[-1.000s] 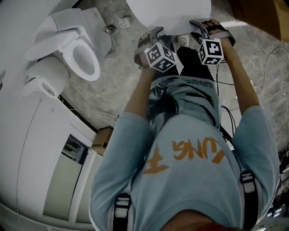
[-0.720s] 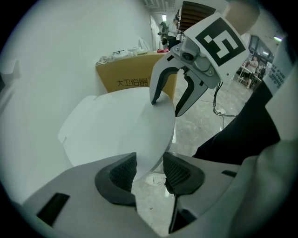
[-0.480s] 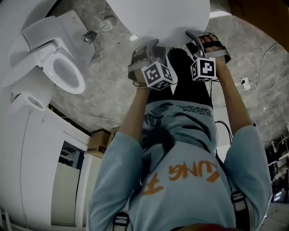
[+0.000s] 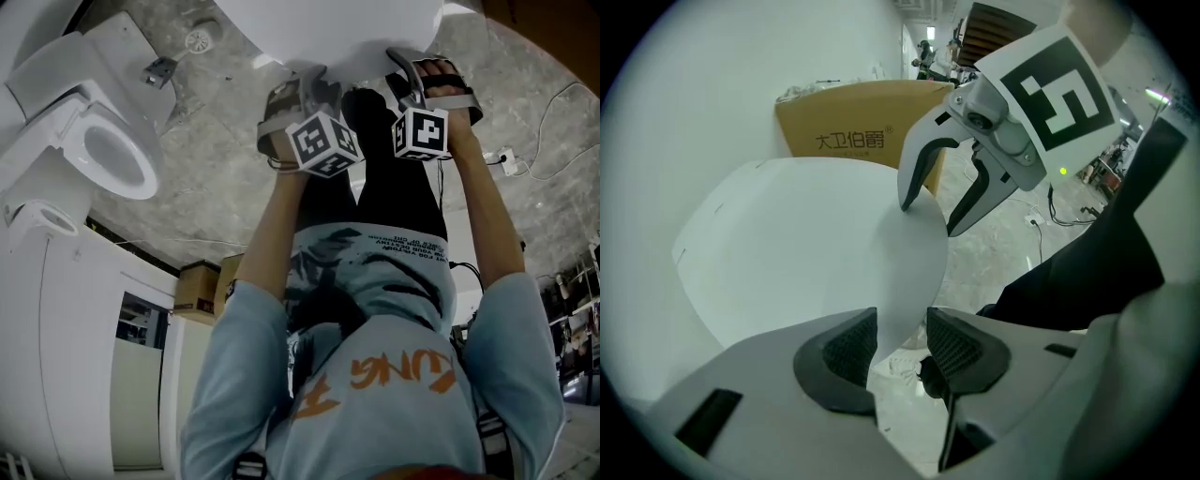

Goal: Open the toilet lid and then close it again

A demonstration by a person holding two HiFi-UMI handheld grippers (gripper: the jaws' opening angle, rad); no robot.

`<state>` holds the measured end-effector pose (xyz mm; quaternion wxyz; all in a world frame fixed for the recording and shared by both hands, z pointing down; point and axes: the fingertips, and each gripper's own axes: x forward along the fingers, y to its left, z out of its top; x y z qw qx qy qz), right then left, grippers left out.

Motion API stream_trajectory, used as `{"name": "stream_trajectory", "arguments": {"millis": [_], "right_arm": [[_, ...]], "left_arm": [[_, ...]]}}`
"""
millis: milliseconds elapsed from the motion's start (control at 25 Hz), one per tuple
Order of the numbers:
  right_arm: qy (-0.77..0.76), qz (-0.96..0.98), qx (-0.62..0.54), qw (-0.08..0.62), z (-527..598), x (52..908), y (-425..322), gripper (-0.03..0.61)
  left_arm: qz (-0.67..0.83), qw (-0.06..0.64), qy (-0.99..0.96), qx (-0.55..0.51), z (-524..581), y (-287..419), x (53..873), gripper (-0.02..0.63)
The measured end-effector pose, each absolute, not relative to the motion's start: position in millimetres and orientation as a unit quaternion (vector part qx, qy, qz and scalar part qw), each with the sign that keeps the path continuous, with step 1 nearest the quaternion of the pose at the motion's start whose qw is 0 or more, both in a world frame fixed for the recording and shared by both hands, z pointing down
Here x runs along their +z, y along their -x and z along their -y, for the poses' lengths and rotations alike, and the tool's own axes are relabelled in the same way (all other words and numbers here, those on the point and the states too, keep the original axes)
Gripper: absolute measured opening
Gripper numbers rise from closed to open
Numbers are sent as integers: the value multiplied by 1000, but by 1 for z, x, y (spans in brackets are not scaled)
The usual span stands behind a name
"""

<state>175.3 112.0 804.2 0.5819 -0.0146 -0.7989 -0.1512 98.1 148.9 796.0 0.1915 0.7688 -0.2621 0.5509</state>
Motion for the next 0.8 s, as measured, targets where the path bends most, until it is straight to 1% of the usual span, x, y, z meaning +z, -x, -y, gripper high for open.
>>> {"name": "stream_trajectory", "arguments": {"millis": [120, 320, 400, 480, 600, 680, 800], "right_arm": [[6, 790, -155, 593, -112, 815, -176, 253], [-3, 798, -140, 586, -113, 818, -176, 259], [-10, 802, -121, 585, -114, 814, -177, 255], [-26, 809, -83, 581, -116, 807, -179, 240], [-68, 827, 5, 558, -123, 784, -176, 200], [-106, 841, 62, 527, -119, 763, -168, 175], [-148, 856, 102, 484, -103, 730, -154, 132]], "left_arm": [[262, 197, -767, 551, -149, -99, 807, 184], [260, 201, -776, 538, -149, -98, 811, 182], [265, 209, -775, 534, -148, -98, 807, 166], [283, 220, -771, 527, -141, -93, 797, 57], [326, 235, -762, 508, -125, -77, 771, 46], [369, 245, -751, 489, -108, -61, 750, 41], [424, 250, -743, 453, -83, -44, 714, 31]]}}
